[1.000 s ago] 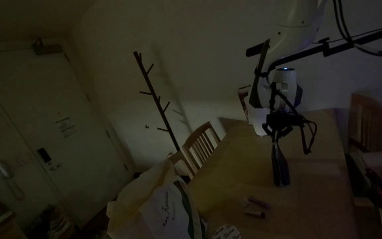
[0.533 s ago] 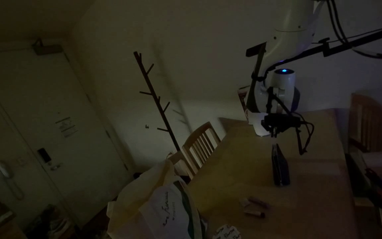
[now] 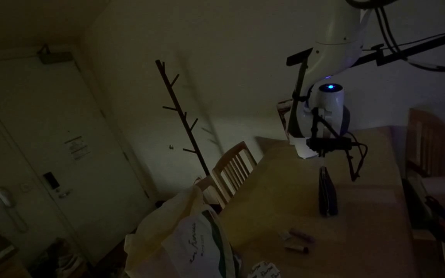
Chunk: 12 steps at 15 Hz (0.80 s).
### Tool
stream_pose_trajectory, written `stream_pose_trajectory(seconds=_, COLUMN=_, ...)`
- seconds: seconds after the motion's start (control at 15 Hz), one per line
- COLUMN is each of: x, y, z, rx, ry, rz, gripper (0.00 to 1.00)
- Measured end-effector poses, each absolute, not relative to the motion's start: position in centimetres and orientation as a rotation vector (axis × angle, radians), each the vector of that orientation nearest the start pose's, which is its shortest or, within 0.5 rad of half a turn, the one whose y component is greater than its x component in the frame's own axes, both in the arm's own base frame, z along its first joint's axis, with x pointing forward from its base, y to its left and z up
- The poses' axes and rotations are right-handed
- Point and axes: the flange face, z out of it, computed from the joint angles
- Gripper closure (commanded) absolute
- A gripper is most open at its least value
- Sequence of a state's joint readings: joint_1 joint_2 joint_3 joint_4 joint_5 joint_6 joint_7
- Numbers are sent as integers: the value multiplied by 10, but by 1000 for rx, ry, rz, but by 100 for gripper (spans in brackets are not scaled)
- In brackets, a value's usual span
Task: Pick up the pen and put it in the parse
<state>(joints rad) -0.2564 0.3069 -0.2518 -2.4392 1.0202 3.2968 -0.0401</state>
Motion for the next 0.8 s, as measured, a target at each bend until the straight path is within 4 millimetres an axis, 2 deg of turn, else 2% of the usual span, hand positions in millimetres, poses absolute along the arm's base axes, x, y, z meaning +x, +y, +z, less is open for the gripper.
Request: stream_pose_trajectory(seconds=0.8, x=384, y=-314, z=234, rx=-2317, ry=2100, rz=-865, gripper=97)
